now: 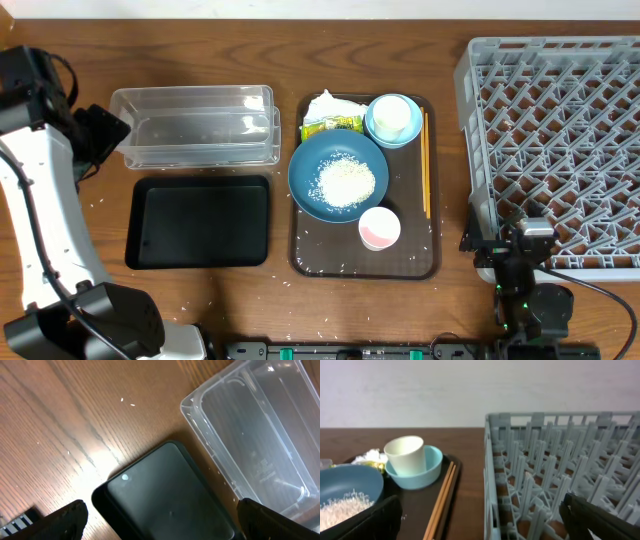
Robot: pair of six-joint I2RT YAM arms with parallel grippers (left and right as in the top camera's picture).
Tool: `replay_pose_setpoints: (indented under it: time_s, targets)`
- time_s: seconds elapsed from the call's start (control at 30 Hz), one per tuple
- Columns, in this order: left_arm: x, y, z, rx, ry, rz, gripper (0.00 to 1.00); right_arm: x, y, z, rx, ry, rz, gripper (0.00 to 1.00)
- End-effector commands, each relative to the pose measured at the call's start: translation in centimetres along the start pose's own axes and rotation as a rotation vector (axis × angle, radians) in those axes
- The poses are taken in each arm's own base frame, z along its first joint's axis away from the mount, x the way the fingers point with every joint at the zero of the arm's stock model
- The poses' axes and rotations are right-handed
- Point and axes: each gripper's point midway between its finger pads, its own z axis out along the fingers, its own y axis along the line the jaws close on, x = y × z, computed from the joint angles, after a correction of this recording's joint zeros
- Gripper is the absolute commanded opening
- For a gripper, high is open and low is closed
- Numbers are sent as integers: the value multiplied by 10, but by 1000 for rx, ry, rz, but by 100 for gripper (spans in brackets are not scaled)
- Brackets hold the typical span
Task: Sort waste into correct bins and load items into the dishwasher rack
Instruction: 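Reach the right gripper down to the pink cup beside the plate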
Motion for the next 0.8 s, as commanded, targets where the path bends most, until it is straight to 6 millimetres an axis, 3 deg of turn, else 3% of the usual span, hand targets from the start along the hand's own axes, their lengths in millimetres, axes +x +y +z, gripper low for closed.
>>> replay_pose_setpoints:
  time_s: [0.0,0.1,0.3,0.43,0.5,0.67,0.77]
  targets:
    - [-5,1,-9,12,-30,-35,98,-16,17,-1,-92,-62,61,99]
    - [-6,0,-9,14,-32,-35,98,-37,37,-7,-220,-132,187,99]
    - [-7,-1,-9,18,-37,-37,98,-89,38,-21,-251,-347,191,99]
    - [-7,-1,-9,17,-37,-37,98,-140,40,-47,-301,-569,230,99]
    - [-7,-1,-9,17,-37,-37,98,-154,39,-52,-305,-609,255,99]
    - [-7,-1,-9,17,-37,-37,98,-183,50,-34,-346,-502,254,99]
    - [-7,-1,-9,18,-38,-37,98,-203,75,-12,-464,-368,180,99]
